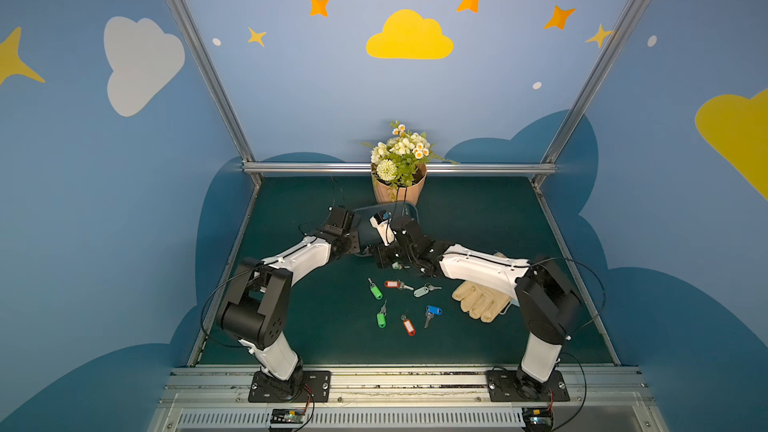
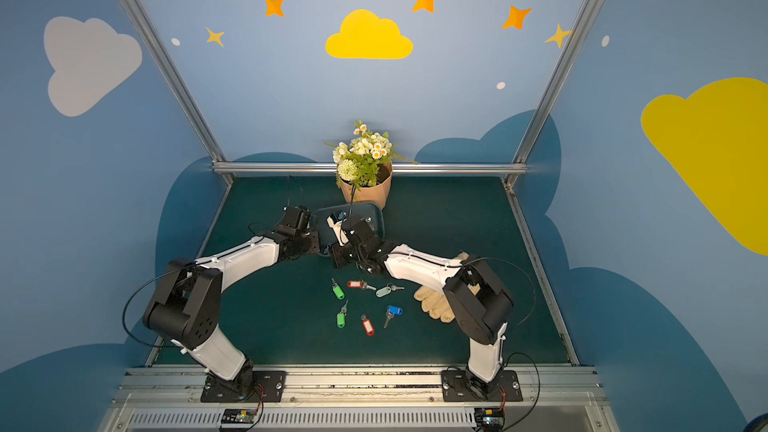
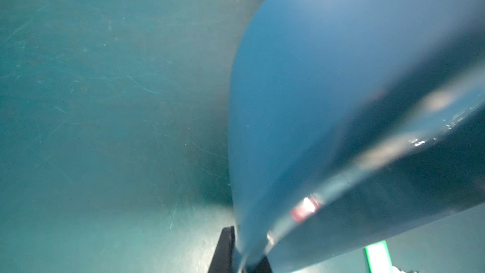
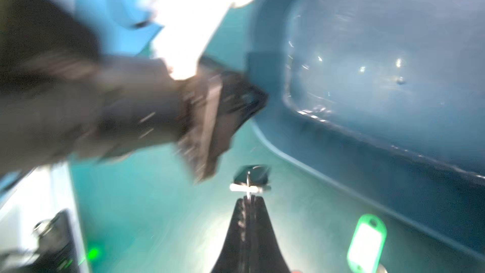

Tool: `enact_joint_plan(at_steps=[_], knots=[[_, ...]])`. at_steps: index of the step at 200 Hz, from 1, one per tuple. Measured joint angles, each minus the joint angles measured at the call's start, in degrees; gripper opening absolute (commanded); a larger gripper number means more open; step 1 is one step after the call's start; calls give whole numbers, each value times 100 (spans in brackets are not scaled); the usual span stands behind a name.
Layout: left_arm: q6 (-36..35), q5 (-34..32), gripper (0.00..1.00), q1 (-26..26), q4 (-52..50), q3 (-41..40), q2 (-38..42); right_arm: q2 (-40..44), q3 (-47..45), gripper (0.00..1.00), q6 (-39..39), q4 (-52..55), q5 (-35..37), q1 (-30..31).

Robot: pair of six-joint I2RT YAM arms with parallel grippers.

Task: Take the keys out of the storage box
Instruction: Place the key at the center of the board, then place the storage box at the center of the board.

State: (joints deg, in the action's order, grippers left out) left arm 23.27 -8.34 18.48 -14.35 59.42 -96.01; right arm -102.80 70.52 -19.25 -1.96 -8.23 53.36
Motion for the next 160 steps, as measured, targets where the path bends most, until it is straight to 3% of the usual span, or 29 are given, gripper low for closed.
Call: enact_joint_plan(at_steps=[55,160], knots=[[-87,468,3,-238,-1036,350,127,87,-713,0,-13,28,-103,317],[7,866,3,-1349,-1565,-212,750,-299,-444,0,48,341,444,256]])
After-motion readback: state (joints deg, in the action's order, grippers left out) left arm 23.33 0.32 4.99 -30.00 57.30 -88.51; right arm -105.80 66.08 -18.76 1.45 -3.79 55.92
